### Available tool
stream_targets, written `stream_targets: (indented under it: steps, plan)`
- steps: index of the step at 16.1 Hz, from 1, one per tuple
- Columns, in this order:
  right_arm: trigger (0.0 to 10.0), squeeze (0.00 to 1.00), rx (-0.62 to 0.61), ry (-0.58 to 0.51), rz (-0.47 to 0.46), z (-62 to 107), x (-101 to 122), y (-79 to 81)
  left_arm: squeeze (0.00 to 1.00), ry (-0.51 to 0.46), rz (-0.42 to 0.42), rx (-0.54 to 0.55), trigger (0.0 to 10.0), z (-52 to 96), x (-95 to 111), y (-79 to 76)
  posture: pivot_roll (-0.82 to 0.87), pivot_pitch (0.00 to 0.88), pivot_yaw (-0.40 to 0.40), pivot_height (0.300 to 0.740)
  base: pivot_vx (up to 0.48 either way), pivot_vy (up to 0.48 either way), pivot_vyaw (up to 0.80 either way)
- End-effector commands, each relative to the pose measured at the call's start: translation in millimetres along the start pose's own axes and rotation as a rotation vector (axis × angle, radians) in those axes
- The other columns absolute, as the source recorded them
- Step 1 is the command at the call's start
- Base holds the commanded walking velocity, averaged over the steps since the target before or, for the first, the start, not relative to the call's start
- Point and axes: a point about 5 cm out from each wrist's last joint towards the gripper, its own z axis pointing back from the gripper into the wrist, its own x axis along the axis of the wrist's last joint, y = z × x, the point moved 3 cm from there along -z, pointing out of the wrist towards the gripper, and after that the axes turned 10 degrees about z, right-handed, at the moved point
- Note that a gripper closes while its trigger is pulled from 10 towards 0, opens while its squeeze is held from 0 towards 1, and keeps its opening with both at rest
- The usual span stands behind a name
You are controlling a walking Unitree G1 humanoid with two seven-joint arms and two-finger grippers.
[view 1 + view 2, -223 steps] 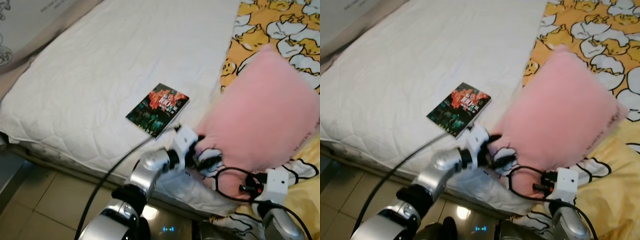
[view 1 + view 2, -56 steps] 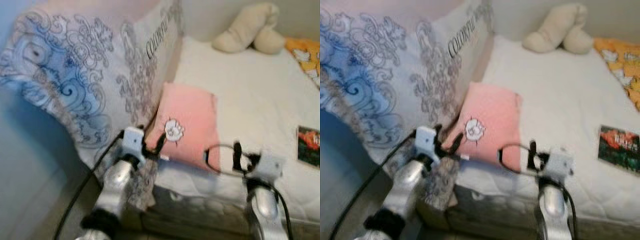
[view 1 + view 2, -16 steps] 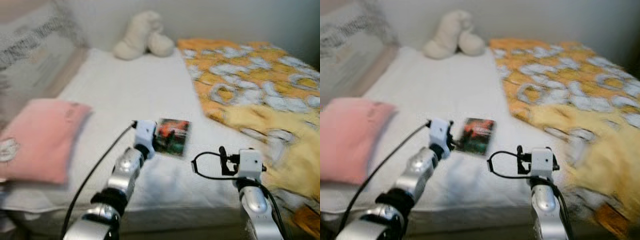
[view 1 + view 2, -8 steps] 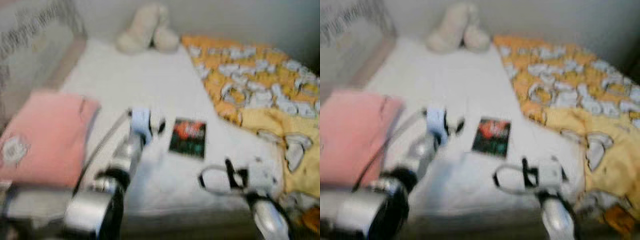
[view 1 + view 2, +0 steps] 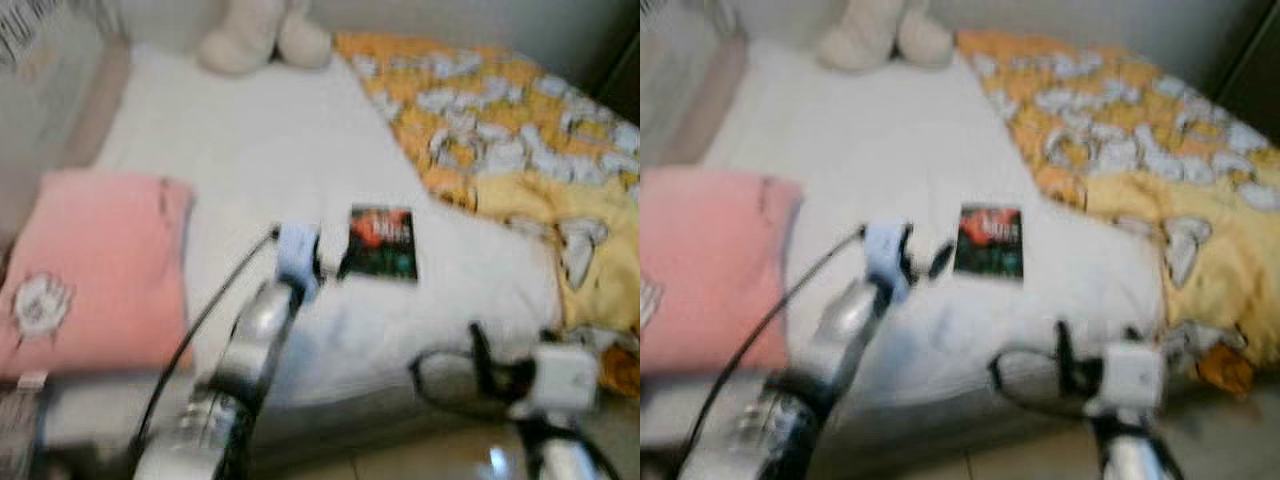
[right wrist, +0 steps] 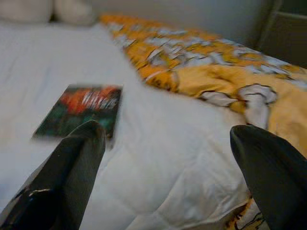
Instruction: Clean up the room
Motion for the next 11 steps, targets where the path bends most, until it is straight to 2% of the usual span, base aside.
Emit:
stream_targets:
  steps: [1, 2, 3, 4, 5, 6, 7, 8, 11]
  plan:
    - [10.0, 0.0, -0.062, 0.004, -0.04, 7.5, 3, -13.0, 0.0, 0.023, -0.002, -0.03, 10.0, 31.1, 2, -8.1, -0.06, 0.026, 0.059, 0.74, 0.0, 0.0, 0.0]
    - [10.0, 0.0, -0.054, 0.013, -0.043, 12.4, 1, -11.3, 0.0, 0.026, 0.037, 0.005, 10.0, 53.8, -1, -2.1, -0.04, 0.012, 0.056, 0.74, 0.0, 0.0, 0.0]
    - [10.0, 0.0, -0.043, 0.023, -0.047, 14.0, -4, -9.4, 0.0, 0.026, 0.036, 0.04, 10.0, 63.4, -5, 3.9, -0.04, 0.007, 0.053, 0.74, 0.0, 0.0, 0.0]
    - [10.0, 0.0, -0.042, 0.068, -0.035, 11.7, -20, -7.1, 0.0, 0.032, 0.09, 0.103, 10.0, 75.1, -18, 16.2, 0.0, 0.0, 0.033, 0.74, 0.375, -0.262, 0.0]
    - [10.0, 0.0, -0.036, 0.081, -0.031, 8.4, -24, -4.7, 0.0, 0.045, 0.084, 0.121, 10.0, 75.6, -25, 19.3, 0.01, 0.0, 0.033, 0.74, 0.386, -0.277, 0.0]
    - [10.0, 0.0, 0.006, 0.074, -0.007, -7.0, -26, 6.5, 0.0, 0.077, 0.093, 0.157, 10.0, 59.6, -32, 23.5, 0.03, 0.0, 0.018, 0.74, 0.409, -0.251, 0.0]
    - [10.0, 0.0, 0.017, 0.076, -0.01, -15.2, -26, 10.4, 0.0, 0.085, 0.078, 0.129, 10.0, 48.4, -27, 18.4, 0.03, 0.0, 0.017, 0.74, 0.409, -0.251, 0.0]
    - [10.0, 0.0, 0.024, 0.069, -0.008, -21.5, -25, 13.1, 0.0, 0.087, 0.079, 0.123, 10.0, 41.1, -23, 16.9, 0.03, 0.0, 0.017, 0.74, 0.409, -0.247, 0.0]
    - [10.0, 0.0, 0.022, 0.067, -0.012, -35.1, -28, 14.4, 0.0, 0.064, 0.065, 0.09, 10.0, 28.3, -14, 10.9, 0.03, 0.0, 0.02, 0.74, 0.409, -0.247, -0.78]
